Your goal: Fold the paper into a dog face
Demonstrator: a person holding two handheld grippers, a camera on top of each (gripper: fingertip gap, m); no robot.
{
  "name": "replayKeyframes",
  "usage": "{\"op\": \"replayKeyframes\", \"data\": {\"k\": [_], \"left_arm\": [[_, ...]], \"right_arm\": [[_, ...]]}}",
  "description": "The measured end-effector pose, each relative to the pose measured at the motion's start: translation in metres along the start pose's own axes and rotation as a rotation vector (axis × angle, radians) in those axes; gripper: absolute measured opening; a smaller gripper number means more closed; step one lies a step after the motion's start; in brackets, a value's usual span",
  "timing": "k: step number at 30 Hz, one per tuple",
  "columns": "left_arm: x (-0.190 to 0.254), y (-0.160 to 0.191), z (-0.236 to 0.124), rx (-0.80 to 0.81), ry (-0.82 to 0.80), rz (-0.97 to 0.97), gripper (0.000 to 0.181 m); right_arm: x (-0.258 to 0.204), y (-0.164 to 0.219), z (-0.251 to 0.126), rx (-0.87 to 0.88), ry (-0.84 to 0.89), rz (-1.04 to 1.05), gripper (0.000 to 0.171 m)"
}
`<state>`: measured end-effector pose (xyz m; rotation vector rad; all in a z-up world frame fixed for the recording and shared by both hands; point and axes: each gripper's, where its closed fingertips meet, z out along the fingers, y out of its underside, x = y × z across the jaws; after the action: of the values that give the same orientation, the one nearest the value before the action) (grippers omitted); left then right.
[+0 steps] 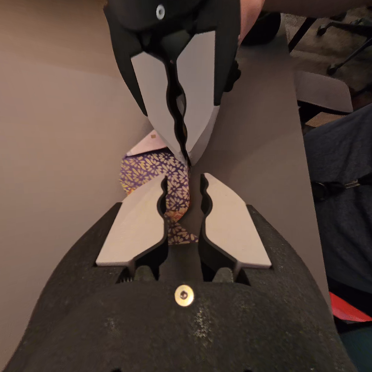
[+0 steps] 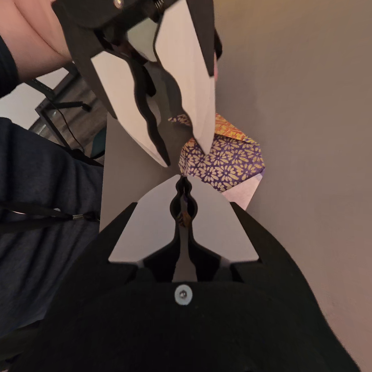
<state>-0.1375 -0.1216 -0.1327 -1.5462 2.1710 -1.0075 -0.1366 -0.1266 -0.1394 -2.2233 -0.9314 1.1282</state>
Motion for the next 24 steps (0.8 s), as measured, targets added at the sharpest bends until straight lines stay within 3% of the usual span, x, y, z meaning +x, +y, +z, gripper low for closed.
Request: {"op": "replayKeyframes", "data": {"k": [4,9,20,24], "left_arm": [[-0.016,0.005,-0.002,-0.101,-0.025,0.039,0.068],[-0.015,0.012,0.009,-0.15,0.069,0.035,0.067],[-0.016,0.018,0.011,-0.09,0.014,0.151,0.066],[-0.017,0.018,0.01,-0.092,0.014,0.158,0.063]], "right_arm": [[0.005,-0.003,-0.002,-0.013,-0.03,0.06,0.001],[0.004,-0.007,-0.001,-0.037,-0.101,0.122,0.001],[0.002,-0.002,0.007,-0.247,-0.255,0.213,0.002],[0.002,-0.002,0.009,-0.276,-0.261,0.12,0.002]]}}
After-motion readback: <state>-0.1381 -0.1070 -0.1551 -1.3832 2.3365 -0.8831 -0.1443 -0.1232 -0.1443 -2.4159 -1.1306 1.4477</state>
